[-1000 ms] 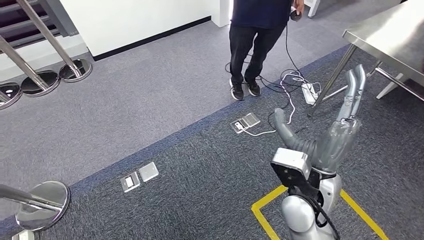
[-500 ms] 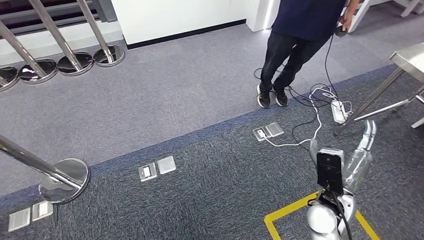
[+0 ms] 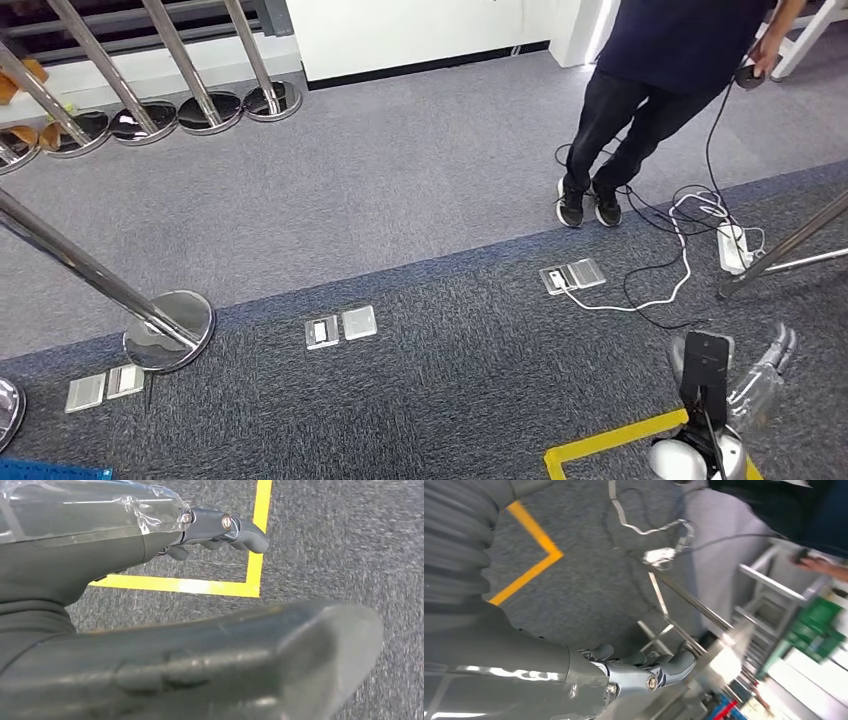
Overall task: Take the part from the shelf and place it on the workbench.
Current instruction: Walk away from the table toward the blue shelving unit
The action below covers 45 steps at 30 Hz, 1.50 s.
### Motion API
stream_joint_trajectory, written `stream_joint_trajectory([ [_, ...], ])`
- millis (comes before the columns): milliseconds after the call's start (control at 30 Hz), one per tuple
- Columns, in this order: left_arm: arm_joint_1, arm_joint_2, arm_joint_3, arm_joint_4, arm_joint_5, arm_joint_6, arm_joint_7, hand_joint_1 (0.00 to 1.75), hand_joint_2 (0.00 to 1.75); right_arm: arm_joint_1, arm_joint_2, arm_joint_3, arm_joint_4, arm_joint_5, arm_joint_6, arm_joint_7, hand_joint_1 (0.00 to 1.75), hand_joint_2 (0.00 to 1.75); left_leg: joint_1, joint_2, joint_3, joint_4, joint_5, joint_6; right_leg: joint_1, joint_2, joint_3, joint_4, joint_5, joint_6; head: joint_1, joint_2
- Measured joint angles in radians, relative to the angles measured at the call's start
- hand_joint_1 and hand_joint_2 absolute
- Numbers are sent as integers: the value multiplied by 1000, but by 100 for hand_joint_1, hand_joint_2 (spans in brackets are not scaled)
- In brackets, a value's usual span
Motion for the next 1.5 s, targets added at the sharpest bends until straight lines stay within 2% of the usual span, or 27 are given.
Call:
stream_joint_trajectory([
  [67,-1,0,0,0,3,-1,0,0,0,0,3,-24,51,3,0,7,0,175,-7,32,62,-125,42,9,4,-18,8,0,-7,8,-1,0],
  [100,0,0,0,0,4,-2,1,0,0,-2,5,-35,79,-3,0,10,0,175,-11,42,75,-154,46,13,5,-26,12,-2,-9,13,-1,0],
  [200,1,0,0,0,7,-3,1,0,0,-15,9,-63,175,-40,0,10,0,175,-13,23,78,-168,48,27,6,-40,24,-7,-15,27,0,0],
  [267,1,-1,0,0,6,-4,1,0,0,-34,13,-84,247,-46,0,1,0,175,-9,9,86,-184,55,39,2,-6,12,29,-45,34,3,0],
  [333,-1,-1,0,0,5,-5,1,0,0,-54,15,-113,323,-35,0,2,0,175,-8,-4,89,-190,59,48,0,39,-39,137,-105,37,9,0],
  [400,-1,-1,0,0,3,-7,2,0,0,-70,15,-145,406,-14,0,14,0,175,-10,-25,88,-189,58,50,0,53,-95,243,-138,40,13,0],
  [433,0,-1,0,0,3,-8,2,0,0,-78,16,-160,446,-3,0,19,0,175,-10,-37,88,-187,58,51,-1,55,-105,253,-127,41,14,0],
  [467,0,-1,0,0,2,-8,2,0,0,-87,17,-172,484,6,0,21,0,175,-10,-49,89,-185,57,50,-2,57,-96,223,-97,41,15,0],
  [500,0,-1,0,0,2,-8,2,0,0,-95,17,-184,515,12,0,22,0,175,-10,-61,89,-181,55,47,-4,66,-72,163,-57,42,15,0],
  [567,-2,-1,0,0,2,-9,2,0,0,-109,18,-205,571,18,0,22,0,175,-10,-83,82,-167,49,38,-11,108,-26,52,-9,39,17,0],
  [633,-3,-1,0,0,1,-9,2,0,0,-118,18,-225,617,20,0,21,0,175,-10,-102,73,-158,47,27,-10,131,-14,19,-7,31,16,0],
  [700,-3,-1,0,0,0,-9,2,0,0,-125,19,-239,652,26,0,25,0,175,-7,-115,69,-155,48,17,-6,111,-13,15,-3,18,14,0],
  [767,-2,-1,0,0,-2,-9,3,0,0,-139,18,-248,691,57,0,47,0,175,-7,-86,56,-121,27,7,-6,92,-8,10,0,7,8,0],
  [833,-4,-1,0,0,-2,-9,4,0,0,-152,14,-259,743,112,0,75,0,175,-8,-40,9,-15,-27,-2,-4,67,-4,7,-1,-2,0,0],
  [900,-3,-1,0,0,4,-7,5,0,0,-159,10,-271,802,158,0,86,0,175,-3,-24,-49,101,-69,-7,0,39,0,7,-5,-7,-2,0],
  [933,-2,-1,0,0,6,-5,5,0,0,-163,10,-275,830,175,0,88,0,175,-2,-21,-62,124,-69,-7,1,26,2,8,-8,-8,-2,0],
  [967,0,-1,0,0,6,-4,5,0,0,-170,10,-278,858,191,0,89,0,175,-1,-18,-53,104,-49,-5,1,15,4,8,-10,-7,-2,0],
  [1067,0,-1,0,0,3,-3,5,0,0,-190,8,-282,936,234,0,97,0,175,-9,22,40,-90,39,9,3,-14,18,7,-20,0,-3,0],
  [1133,0,-1,0,0,-2,-4,5,0,0,-200,4,-286,980,251,0,105,0,175,-19,45,66,-151,48,17,6,-30,25,4,-26,8,-3,0],
  [1200,2,-1,0,0,-6,-4,7,0,0,-208,2,-289,1015,265,0,114,0,175,-20,31,67,-159,50,25,7,-46,32,-2,-29,16,-1,0],
  [1233,3,-1,0,0,-8,-5,8,0,0,-212,-1,-289,1030,272,0,118,0,175,-17,23,71,-167,53,29,7,-39,34,1,-35,20,-1,0],
  [1300,1,-1,0,0,-13,-5,10,0,0,-219,-5,-292,1060,287,0,127,0,175,-11,9,81,-183,59,41,4,3,15,54,-72,27,2,0],
  [1333,0,-2,0,0,-16,-5,11,0,0,-220,-7,-295,1073,293,0,132,0,175,-11,2,84,-186,60,46,3,29,-11,109,-101,29,4,0],
  [1400,-1,-2,0,0,-20,-5,13,0,0,-219,-9,-302,1095,302,0,140,0,175,-12,-19,84,-186,59,50,3,52,-78,233,-146,32,7,0],
  [1433,-1,-2,0,0,-22,-5,14,0,0,-218,-11,-305,1105,305,0,143,0,175,-12,-31,85,-185,59,51,3,54,-99,263,-145,33,9,0],
  [1467,0,-2,0,0,-24,-5,15,0,0,-217,-13,-308,1114,308,0,144,0,175,-12,-43,86,-184,58,50,2,56,-102,256,-124,34,9,0],
  [1500,0,-3,0,0,-27,-6,16,0,0,-218,-15,-310,1122,312,0,146,0,175,-11,-56,87,-182,57,49,0,59,-88,211,-87,34,10,0],
])
